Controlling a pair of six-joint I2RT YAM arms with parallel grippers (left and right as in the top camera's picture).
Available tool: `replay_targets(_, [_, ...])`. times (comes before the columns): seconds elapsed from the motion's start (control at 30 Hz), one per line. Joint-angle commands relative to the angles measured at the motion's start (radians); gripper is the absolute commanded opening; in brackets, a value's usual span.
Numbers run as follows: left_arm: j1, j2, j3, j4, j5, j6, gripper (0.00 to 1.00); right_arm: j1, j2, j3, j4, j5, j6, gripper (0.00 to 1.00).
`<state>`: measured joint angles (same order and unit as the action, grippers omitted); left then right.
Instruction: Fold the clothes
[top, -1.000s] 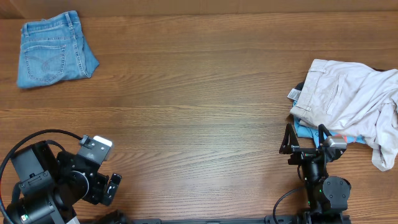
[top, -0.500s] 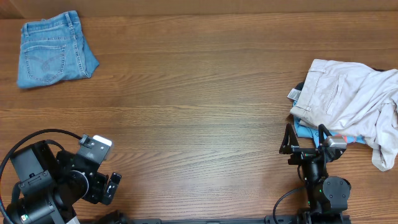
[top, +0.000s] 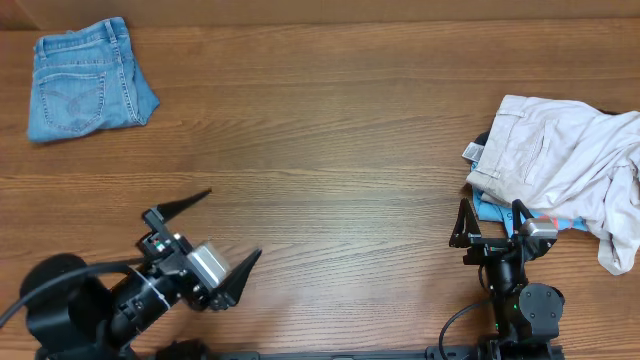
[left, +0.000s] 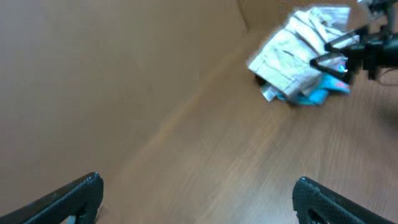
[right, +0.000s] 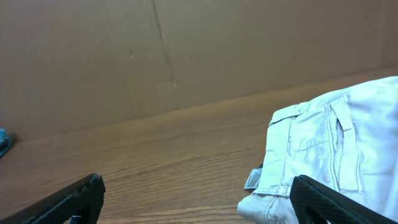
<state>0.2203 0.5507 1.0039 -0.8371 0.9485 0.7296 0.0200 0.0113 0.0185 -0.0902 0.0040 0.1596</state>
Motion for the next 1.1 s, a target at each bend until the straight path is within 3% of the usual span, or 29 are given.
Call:
replay_targets(0.0, [-0.061, -0.098, -0.175, 0.217, -0.002, -0.17, 1.0, -0.004, -0.008, -0.011, 0.006, -0.006, -0.003, 1.0])
replay_targets(0.07, [-0.104, -0.164, -0.304, 0.417, -0.113, -0.32, 1.0, -0.004, -0.008, -0.011, 0.006, -0.006, -0.003, 1.0])
replay_targets(0.17, [-0.173, -0.238, -0.457, 0.631, -0.57, -0.866, 1.0, -0.004, -0.008, -0.011, 0.006, -0.006, -0.003, 1.0])
replay_targets(0.33, [-0.208, -0.348, -0.69, 0.806, -0.719, -0.884, 1.0, -0.004, -0.008, -0.011, 0.006, -0.006, -0.003, 1.0])
replay_targets(0.53, [-0.208, -0.479, -0.912, 0.88, -0.766, -0.919, 1.0, -0.004, -0.008, -0.011, 0.006, -0.006, -0.004, 1.0])
replay_targets(0.63, [-0.208, -0.529, -0.985, 0.88, -0.845, -1.026, 1.0, -0.004, -0.008, -0.011, 0.006, -0.006, -0.003, 1.0])
replay_targets(0.83, [-0.208, -0.547, -0.999, 0.776, -0.968, -1.047, 1.0, -0.004, -0.008, -0.011, 0.006, -0.006, -0.003, 1.0])
replay_targets(1.07, [-0.208, -0.546, -0.999, 0.762, -0.962, -1.044, 1.0, -0.004, -0.008, -0.011, 0.006, -0.006, -0.003, 1.0])
